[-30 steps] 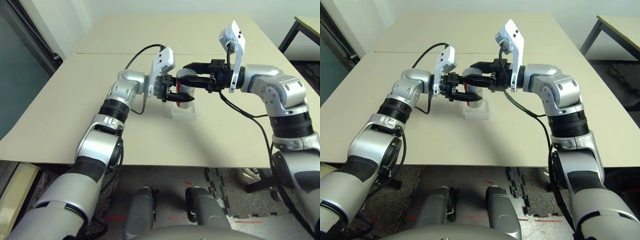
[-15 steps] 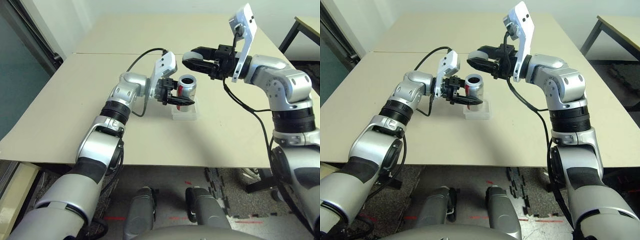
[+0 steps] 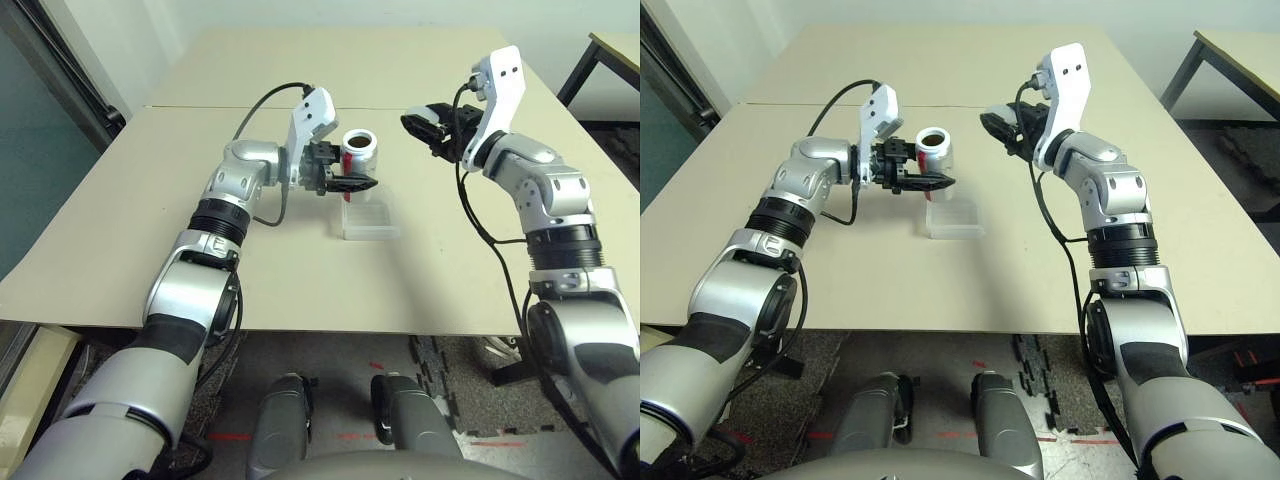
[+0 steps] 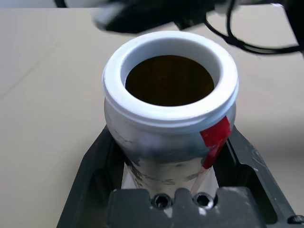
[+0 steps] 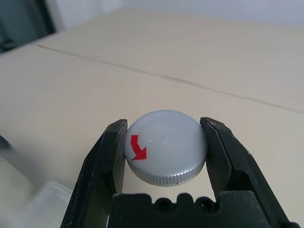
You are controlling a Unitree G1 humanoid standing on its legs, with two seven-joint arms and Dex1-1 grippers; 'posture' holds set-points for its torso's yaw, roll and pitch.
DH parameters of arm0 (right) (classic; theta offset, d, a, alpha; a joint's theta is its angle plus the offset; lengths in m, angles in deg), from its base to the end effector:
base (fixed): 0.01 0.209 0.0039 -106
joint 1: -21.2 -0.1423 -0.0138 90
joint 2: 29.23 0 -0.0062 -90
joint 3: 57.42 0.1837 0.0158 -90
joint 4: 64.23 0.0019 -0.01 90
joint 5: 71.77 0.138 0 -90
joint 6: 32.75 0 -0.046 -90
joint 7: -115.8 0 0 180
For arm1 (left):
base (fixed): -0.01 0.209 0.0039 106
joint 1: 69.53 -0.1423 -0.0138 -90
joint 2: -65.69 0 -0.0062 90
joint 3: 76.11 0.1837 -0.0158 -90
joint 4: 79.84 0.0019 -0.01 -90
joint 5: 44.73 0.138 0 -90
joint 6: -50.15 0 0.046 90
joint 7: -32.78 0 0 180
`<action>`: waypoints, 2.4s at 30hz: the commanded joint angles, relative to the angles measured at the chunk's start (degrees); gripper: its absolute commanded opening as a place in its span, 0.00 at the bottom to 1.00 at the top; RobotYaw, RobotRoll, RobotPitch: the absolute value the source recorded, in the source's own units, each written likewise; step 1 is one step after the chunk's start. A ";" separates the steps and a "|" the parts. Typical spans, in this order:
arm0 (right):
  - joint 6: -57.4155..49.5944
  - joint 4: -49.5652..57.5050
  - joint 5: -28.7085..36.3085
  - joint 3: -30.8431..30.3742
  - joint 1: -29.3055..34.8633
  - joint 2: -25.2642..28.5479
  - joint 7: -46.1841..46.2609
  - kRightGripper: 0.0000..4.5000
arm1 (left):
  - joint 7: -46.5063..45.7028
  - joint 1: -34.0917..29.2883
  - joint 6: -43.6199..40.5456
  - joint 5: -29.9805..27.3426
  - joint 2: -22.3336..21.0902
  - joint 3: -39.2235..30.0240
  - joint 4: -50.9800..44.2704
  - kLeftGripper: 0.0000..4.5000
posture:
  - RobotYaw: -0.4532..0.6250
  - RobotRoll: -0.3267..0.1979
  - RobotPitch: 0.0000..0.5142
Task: Pour the medicine from the bottle into the box.
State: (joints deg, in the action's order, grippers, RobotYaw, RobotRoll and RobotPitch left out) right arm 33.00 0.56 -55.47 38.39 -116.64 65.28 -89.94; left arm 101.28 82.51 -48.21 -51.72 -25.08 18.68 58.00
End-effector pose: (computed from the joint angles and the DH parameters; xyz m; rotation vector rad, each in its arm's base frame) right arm 0.3357 -0.1982 0.1865 0.0059 0.0034 0.4371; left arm 0.3676 0.1516 0.2004 0.2645 0.0635 -1.2574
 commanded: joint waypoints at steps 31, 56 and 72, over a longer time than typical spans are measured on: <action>25.45 -27.99 -5.73 3.36 2.86 -4.55 7.47 0.57 | -45.31 -4.16 20.40 2.24 -3.96 -12.93 19.65 0.63 | 0.48 0.62 0.15; 24.42 -31.28 -7.21 2.80 1.76 -4.28 6.75 1.00 | -46.02 -3.69 19.90 2.36 -3.20 -13.31 21.89 0.63 | 0.46 0.62 0.17; 4.06 -1.11 -0.51 3.35 8.33 4.92 -6.48 1.00 | -43.45 -1.79 15.50 5.42 -5.30 -11.25 25.02 0.63 | 0.44 0.62 0.16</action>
State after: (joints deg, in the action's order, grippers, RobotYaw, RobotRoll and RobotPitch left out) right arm 40.00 -3.87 -57.39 40.92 -109.45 68.97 -94.61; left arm 56.90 79.26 -31.85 -47.87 -29.85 6.18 81.56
